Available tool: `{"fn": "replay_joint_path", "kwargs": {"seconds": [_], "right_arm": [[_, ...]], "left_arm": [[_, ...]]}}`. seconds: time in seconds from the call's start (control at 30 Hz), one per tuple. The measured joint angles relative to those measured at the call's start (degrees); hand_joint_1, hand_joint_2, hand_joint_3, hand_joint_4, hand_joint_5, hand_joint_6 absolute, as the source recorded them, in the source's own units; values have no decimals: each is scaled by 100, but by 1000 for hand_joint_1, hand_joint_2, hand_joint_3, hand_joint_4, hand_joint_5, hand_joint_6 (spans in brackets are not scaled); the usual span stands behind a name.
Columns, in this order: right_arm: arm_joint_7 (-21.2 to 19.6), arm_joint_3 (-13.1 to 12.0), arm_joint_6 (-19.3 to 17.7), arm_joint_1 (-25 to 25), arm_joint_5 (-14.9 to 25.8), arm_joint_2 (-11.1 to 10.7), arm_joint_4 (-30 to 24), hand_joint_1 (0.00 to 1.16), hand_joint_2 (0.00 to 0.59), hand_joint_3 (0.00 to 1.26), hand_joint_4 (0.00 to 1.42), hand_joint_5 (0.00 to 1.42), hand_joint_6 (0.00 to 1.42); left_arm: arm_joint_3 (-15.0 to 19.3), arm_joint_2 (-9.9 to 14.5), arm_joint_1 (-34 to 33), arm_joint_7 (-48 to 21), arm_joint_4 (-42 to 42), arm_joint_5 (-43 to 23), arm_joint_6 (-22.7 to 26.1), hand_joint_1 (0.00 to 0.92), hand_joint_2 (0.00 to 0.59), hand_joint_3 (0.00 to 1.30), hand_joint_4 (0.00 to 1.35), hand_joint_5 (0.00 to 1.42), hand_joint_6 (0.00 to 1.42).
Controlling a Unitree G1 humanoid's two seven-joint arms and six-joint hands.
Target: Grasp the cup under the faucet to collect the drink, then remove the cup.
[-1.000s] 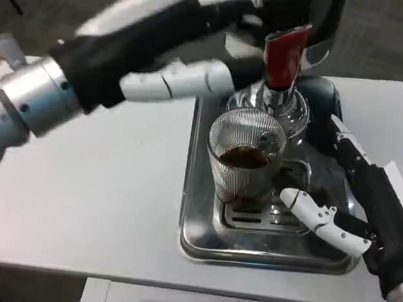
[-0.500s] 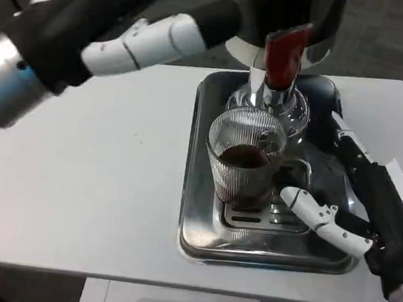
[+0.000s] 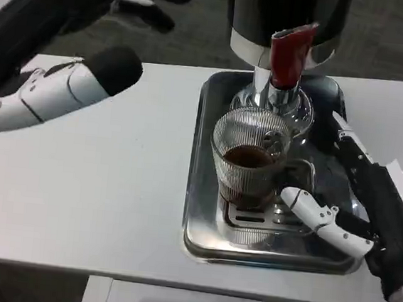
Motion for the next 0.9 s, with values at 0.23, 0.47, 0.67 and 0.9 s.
{"fn": "replay_joint_path", "kwargs": {"seconds": [0.23, 0.47, 0.67, 0.9], "right_arm": [[-1, -11, 3, 29, 14, -2, -10, 523, 272, 79, 67, 147, 218], [-1, -60, -43, 50, 166, -9, -8, 525, 261, 51, 47, 147, 237], [0, -56, -68, 57, 236, -41, 13, 554, 236, 4, 4, 113, 235], [9, 11, -246, 56, 365, -54, 214, 559, 234, 0, 0, 89, 227]], "left_arm": [[427, -44, 970, 185, -240, 226, -303, 0, 97, 216, 200, 308, 318], [535, -260, 1782, 455, -257, 648, -625, 0, 99, 198, 166, 268, 270], [434, -467, 2221, 602, -180, 1001, -905, 0, 104, 176, 119, 227, 214], [321, -516, 2360, 784, 29, 1182, -1075, 13, 107, 166, 117, 224, 208]]}}
